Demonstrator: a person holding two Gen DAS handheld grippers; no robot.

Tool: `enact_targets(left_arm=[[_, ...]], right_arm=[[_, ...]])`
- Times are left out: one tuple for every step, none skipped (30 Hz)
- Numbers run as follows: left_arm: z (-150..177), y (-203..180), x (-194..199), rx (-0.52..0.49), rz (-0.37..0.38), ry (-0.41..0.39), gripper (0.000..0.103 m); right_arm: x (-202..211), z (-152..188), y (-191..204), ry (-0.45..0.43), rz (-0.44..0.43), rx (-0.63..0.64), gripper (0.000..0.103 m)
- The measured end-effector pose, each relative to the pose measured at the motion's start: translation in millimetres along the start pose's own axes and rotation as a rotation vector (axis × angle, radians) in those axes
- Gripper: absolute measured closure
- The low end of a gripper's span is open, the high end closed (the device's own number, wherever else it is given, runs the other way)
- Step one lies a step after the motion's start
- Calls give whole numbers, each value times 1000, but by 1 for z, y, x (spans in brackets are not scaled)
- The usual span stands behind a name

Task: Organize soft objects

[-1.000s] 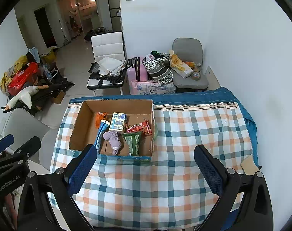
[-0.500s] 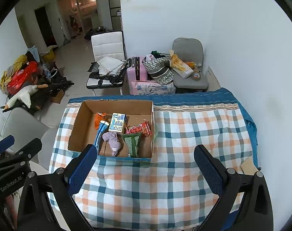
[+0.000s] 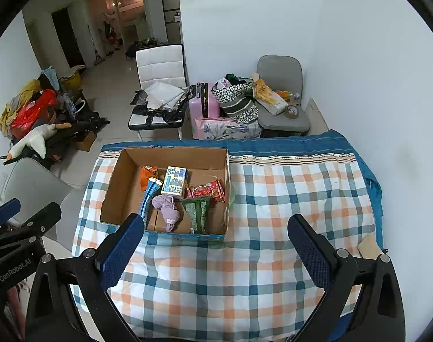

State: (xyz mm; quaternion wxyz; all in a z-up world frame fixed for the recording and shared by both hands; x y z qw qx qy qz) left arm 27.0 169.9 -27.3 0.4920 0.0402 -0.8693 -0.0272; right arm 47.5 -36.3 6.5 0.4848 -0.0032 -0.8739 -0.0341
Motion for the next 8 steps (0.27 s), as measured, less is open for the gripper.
enact_targets(left_arm=[[0, 1, -1, 0, 1, 1, 9], [0, 1, -1, 0, 0, 1, 9], [-1, 1, -1, -1, -1, 1, 9], [0, 1, -1, -2, 0, 0, 9], [0, 1, -1, -1, 0, -3, 9], [-1, 1, -1, 1, -3, -4, 9], [-1, 2, -2, 2, -4, -6, 9], [-1, 2, -2, 1, -2, -8, 9]], right_arm=[[0, 1, 2, 1, 0, 1, 0], [-1, 1, 1, 3, 0, 1, 0], [-3, 3, 2, 4, 0, 5, 0], [-3, 3, 2, 4, -1, 4, 0], [-3, 3, 2, 3, 0, 4, 0], [-3, 3, 2, 3, 0, 5, 0], [-3, 3, 2, 2, -1, 5, 0], [-4, 3, 2, 1, -1, 5, 0]])
Point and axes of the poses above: each gripper's, at about its wrist camera, not at the fingertips, and x roughly against the way its jaws point, y to its left, z to its underside, the point moved 7 cm from there along -x, roughly the way its jaws point, and after that the axes turned 9 degrees about -x, right-handed, at the moved point
